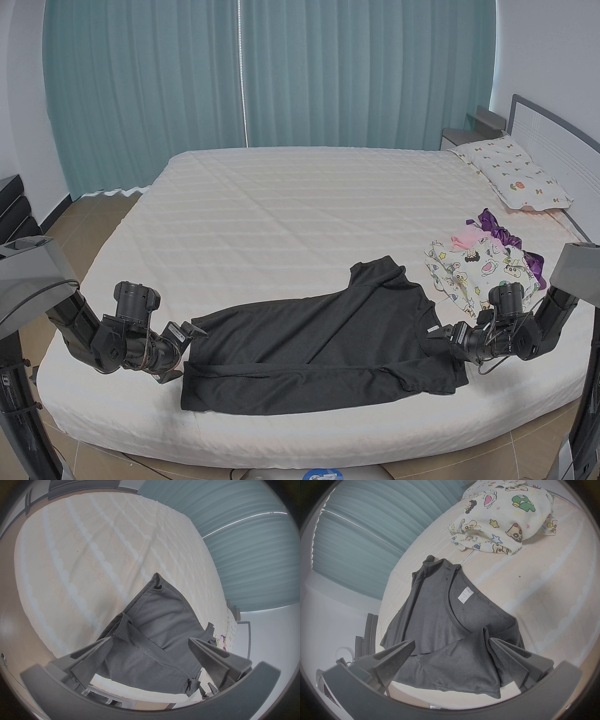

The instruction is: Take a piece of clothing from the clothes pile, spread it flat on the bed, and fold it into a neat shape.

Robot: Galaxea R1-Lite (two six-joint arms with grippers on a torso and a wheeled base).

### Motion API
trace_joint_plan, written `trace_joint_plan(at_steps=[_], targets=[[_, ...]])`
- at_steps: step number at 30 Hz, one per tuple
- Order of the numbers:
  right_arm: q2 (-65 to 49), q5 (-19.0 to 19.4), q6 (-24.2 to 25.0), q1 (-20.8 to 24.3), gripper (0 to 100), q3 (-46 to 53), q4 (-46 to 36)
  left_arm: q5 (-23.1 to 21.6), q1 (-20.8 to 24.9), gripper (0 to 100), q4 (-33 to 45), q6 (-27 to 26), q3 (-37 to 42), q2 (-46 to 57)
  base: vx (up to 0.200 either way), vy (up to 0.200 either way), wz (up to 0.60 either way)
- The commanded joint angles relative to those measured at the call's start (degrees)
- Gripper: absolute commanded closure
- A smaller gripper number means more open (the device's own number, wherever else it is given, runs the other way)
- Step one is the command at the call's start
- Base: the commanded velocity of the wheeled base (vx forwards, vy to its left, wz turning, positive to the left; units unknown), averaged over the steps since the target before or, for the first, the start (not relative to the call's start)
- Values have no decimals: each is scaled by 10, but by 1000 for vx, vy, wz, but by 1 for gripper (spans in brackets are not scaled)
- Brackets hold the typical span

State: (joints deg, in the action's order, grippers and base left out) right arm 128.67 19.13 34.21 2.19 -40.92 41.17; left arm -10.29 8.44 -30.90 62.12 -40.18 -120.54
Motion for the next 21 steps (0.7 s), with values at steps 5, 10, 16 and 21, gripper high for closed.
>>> trace_joint_plan(at_steps=[5, 10, 16, 21], targets=[[8, -2, -4, 3, 0, -3, -5, 0, 0, 0, 0, 0, -2, -2, 0, 0, 0], [-18, -5, -7, -4, 0, 20, 1, 0, 0, 0, 0, 0, -2, -3, 0, 0, 0], [-8, -4, -32, -9, 0, 19, 1, 0, 0, 0, 0, 0, -2, -4, 0, 0, 0], [-5, -4, -35, -12, 0, 16, 1, 0, 0, 0, 0, 0, -2, -4, 0, 0, 0]])
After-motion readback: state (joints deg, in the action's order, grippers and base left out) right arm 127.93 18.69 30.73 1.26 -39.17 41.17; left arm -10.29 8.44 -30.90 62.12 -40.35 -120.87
